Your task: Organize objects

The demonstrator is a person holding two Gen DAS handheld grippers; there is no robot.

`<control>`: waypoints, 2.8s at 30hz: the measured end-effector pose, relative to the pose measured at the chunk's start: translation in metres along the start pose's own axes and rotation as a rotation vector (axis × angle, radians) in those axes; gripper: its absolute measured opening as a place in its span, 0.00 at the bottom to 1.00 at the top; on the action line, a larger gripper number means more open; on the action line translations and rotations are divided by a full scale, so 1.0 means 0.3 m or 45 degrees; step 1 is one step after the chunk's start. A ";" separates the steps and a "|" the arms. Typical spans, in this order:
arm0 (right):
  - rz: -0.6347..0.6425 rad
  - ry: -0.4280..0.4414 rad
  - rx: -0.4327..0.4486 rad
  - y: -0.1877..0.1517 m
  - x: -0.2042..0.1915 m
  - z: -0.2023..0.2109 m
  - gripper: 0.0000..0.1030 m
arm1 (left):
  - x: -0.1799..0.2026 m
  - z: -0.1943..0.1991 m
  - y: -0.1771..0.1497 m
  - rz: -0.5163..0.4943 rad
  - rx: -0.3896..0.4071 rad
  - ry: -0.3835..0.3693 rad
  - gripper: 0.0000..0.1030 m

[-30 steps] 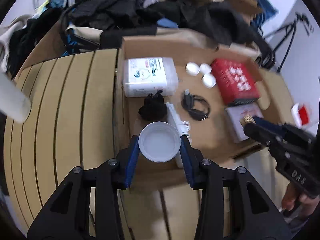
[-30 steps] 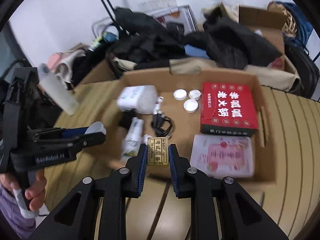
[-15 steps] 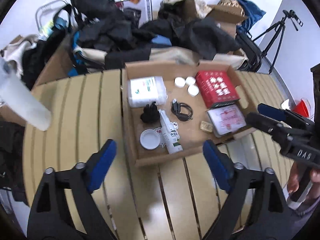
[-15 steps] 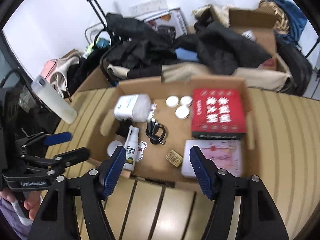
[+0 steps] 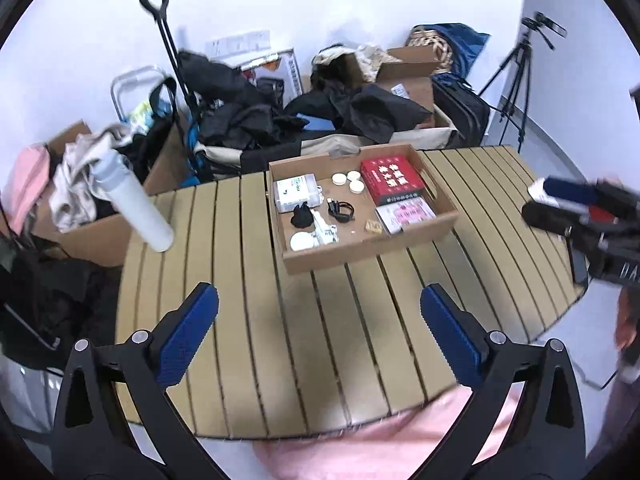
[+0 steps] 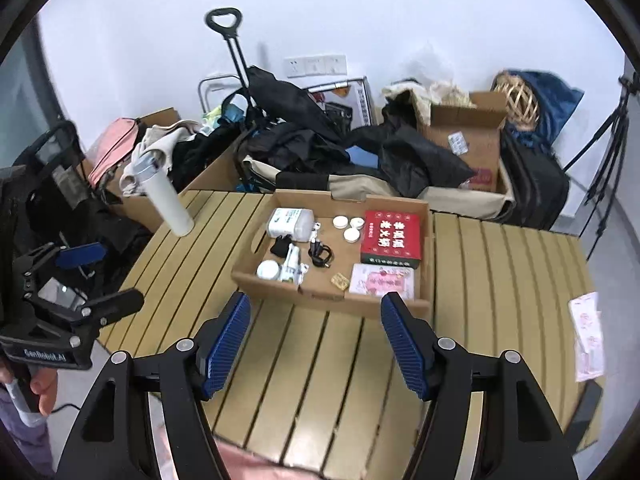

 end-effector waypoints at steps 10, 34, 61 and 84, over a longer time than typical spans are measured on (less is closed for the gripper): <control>0.001 -0.028 0.124 -0.344 -0.117 0.340 0.80 | -0.002 0.333 -0.348 0.035 0.250 -0.005 1.00; -0.041 -0.099 0.237 -0.857 -0.499 0.516 0.80 | -0.044 0.548 -0.916 0.223 0.333 -0.008 1.00; -0.073 -0.111 0.239 -0.867 -0.488 0.524 0.80 | -0.042 0.557 -0.919 0.210 0.349 0.024 1.00; -0.067 -0.104 0.223 -0.872 -0.487 0.509 0.80 | -0.051 0.555 -0.918 0.191 0.354 0.035 1.00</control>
Point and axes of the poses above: each gripper's, at about its wrist camera, not at the fingertips, and z roughly against the way its jaws point, x to its right, y to its top, the point moved 2 cm from there along -z, roughly the way its jaws point, and after that the axes turned 11 degrees about z, right-handed, at the moved point
